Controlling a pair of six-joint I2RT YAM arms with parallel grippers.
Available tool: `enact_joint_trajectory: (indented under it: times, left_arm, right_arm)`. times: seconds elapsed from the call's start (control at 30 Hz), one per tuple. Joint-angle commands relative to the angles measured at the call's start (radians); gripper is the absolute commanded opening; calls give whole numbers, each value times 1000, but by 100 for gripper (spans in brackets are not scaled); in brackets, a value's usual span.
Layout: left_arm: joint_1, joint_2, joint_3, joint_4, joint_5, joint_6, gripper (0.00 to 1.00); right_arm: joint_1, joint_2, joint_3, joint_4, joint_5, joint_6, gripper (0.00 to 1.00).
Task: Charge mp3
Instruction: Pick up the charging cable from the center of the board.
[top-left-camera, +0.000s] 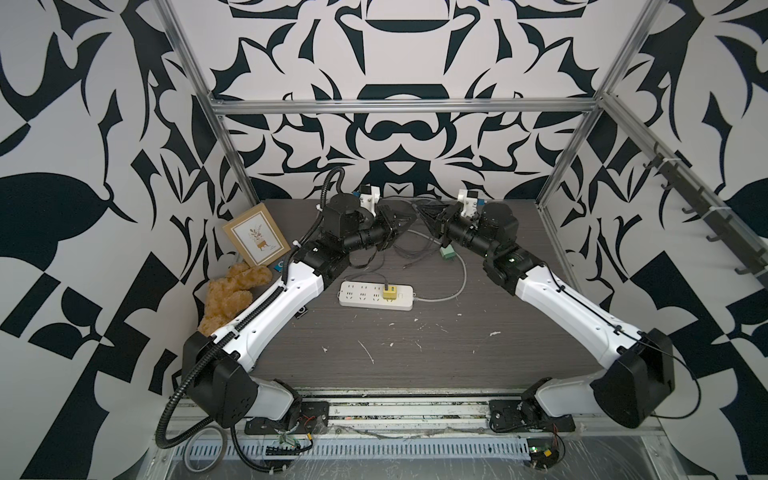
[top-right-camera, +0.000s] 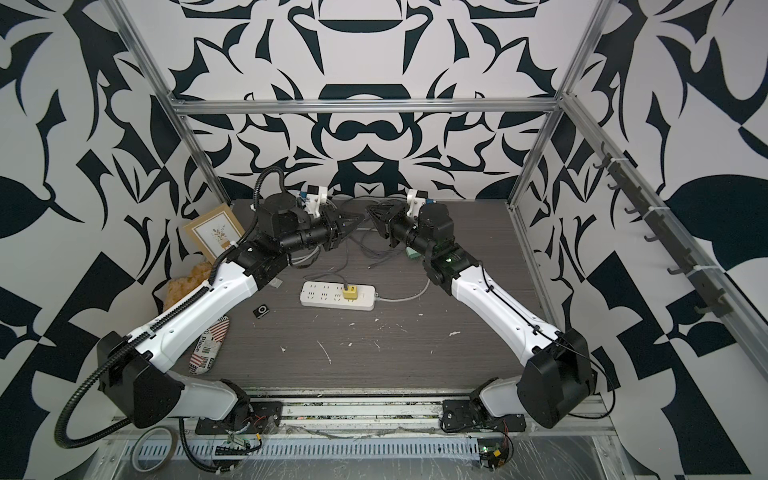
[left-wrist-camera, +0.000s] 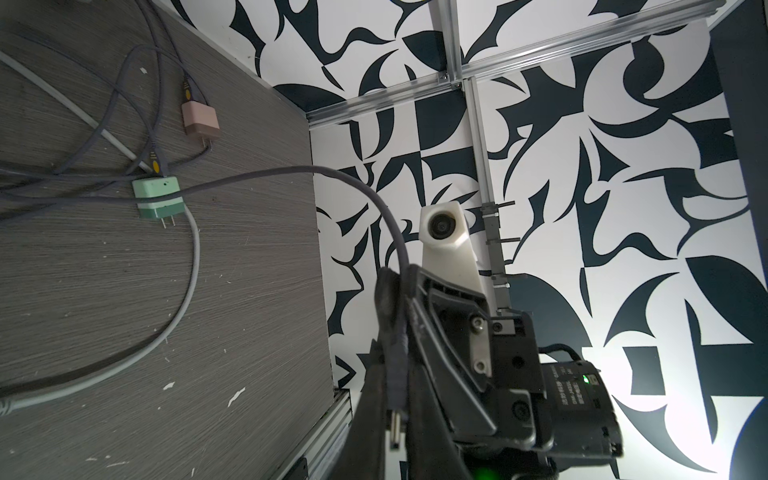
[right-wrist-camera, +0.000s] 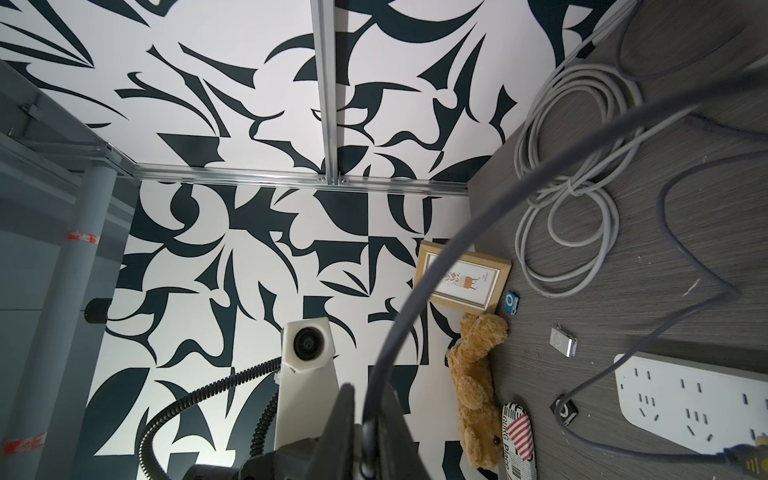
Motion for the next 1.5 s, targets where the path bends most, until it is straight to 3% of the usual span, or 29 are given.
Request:
enact_joint_trajectory:
  times: [0.0,0.07,0.27,0.33,0.4,0.53,0.67,0.97,1.27,1.47]
  left_arm:
    - [-1,-10,-1,-15,21,12,0]
    - [-2,-4,2,-15,23,17,0]
    - [2,8,-1,-15,1,26,4]
    - [1,-3,-20,-2,-30,26,36]
    - [1,-23,-55,27,-80,5,55]
    - [-24,-52,-137,142,-174,-67,63]
    - [-71,-42,-139,156,-226,-99,63]
    - [-154,-41,-135,198,-353,-98,63]
    - [-158,-42,-135,176,-363,-103,43]
    - [-160,-25,-136,204,-341,-109,39]
  right_arm:
    - [-5,-7,7,88,-32,15,7]
    - [-3,-11,0,74,-42,21,0]
    - [9,-57,-47,50,-13,41,0]
    - [9,-89,-62,27,44,29,0]
    - [16,-131,-83,-14,141,7,0]
    - [45,-205,-138,-40,344,-24,0]
    - [77,-211,-135,-44,422,-43,0]
    - [123,-180,-117,-79,469,-39,0]
    - [140,-180,-114,-87,489,-41,0]
    - [144,-181,-114,-94,498,-32,0]
